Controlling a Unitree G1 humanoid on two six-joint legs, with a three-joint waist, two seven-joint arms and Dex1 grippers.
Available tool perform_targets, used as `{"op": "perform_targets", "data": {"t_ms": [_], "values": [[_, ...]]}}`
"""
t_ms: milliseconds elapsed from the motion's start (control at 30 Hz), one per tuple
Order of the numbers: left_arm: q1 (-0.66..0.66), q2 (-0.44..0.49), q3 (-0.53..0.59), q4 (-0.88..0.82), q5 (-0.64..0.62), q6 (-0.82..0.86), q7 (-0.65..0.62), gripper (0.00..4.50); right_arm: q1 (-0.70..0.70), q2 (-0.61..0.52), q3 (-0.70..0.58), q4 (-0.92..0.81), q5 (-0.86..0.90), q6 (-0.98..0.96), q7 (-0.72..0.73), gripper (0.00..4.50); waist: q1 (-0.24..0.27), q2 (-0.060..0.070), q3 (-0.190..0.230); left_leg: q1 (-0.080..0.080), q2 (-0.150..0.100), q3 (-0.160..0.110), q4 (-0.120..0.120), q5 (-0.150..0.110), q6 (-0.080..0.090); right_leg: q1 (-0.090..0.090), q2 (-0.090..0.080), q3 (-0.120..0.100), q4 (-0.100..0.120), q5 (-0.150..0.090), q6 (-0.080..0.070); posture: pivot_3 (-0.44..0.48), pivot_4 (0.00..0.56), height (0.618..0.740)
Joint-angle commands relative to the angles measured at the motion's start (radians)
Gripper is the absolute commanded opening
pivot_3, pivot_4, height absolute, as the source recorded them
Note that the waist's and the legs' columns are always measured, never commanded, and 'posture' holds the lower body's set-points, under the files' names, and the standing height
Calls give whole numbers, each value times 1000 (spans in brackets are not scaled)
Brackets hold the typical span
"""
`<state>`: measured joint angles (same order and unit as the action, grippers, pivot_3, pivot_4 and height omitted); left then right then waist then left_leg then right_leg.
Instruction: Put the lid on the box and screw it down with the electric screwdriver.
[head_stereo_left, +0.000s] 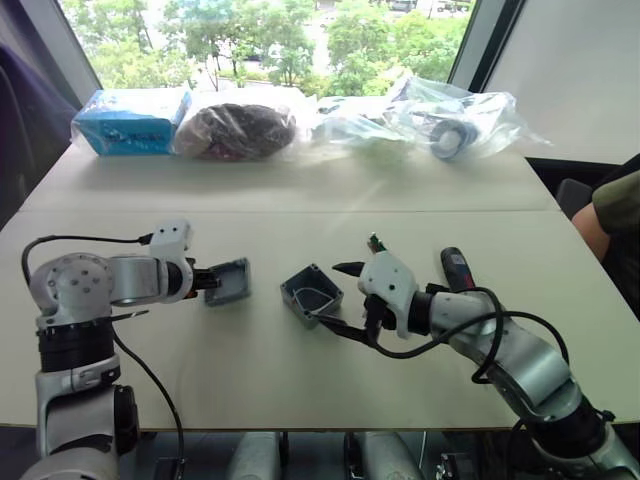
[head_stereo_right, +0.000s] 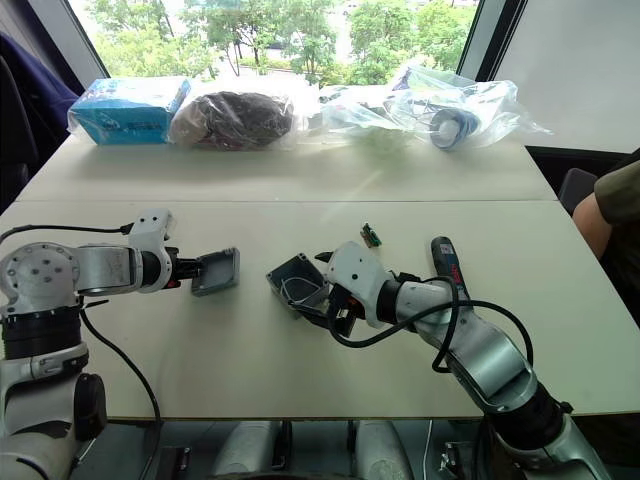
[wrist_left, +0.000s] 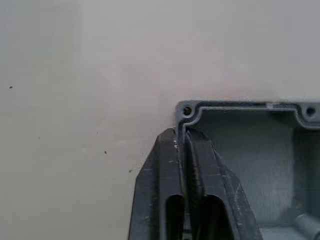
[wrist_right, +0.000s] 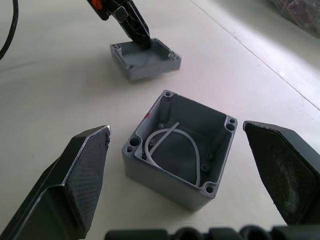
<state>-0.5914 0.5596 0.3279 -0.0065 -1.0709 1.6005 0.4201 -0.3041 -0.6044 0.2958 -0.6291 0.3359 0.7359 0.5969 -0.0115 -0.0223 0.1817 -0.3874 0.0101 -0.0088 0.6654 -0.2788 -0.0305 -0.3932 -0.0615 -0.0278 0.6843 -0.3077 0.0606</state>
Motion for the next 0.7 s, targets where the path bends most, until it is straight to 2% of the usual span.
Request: {"op": "perform_targets", "data": {"t_ms": [33, 200, 400, 600, 700], "values": [[31, -4, -19, -21, 15, 14, 3, 71, 6, 0, -28, -49, -1, -6, -2, 4500, 0, 0, 0, 0, 0, 0, 0, 0, 0, 0, 0, 0, 0, 0, 0, 0, 150, 740], [-15, -6, 13, -91, 78, -6, -60, 71, -2, 29, -84, -36, 49, 31, -14, 4500, 0, 0, 0, -1, 0, 0, 0, 0, 0, 0, 0, 0, 0, 0, 0, 0, 150, 740], [-72, 111, -7, -120, 154, -257, -345, 71, -175, 189, -325, 30, 319, 274, -99, 4500, -1, -3, 2, -4, 1, 0, -1, 4, -7, -5, 2, 0, 0, 1, -1, 0, 150, 740], [-145, 102, -71, -97, 229, -465, -564, 71, -387, 303, -414, 236, 411, 407, -195, 4500, 1, -3, 2, -4, 0, 0, -3, 3, -5, -5, 0, 0, -2, 1, -1, 0, 150, 740], [-171, 63, -134, -101, 275, -567, -655, 71, -506, 390, -472, 414, 442, 455, -262, 4500, -1, -3, 2, -5, 0, 1, -3, 2, -4, -5, -1, 0, -2, 1, -1, 0, 150, 740]]}}
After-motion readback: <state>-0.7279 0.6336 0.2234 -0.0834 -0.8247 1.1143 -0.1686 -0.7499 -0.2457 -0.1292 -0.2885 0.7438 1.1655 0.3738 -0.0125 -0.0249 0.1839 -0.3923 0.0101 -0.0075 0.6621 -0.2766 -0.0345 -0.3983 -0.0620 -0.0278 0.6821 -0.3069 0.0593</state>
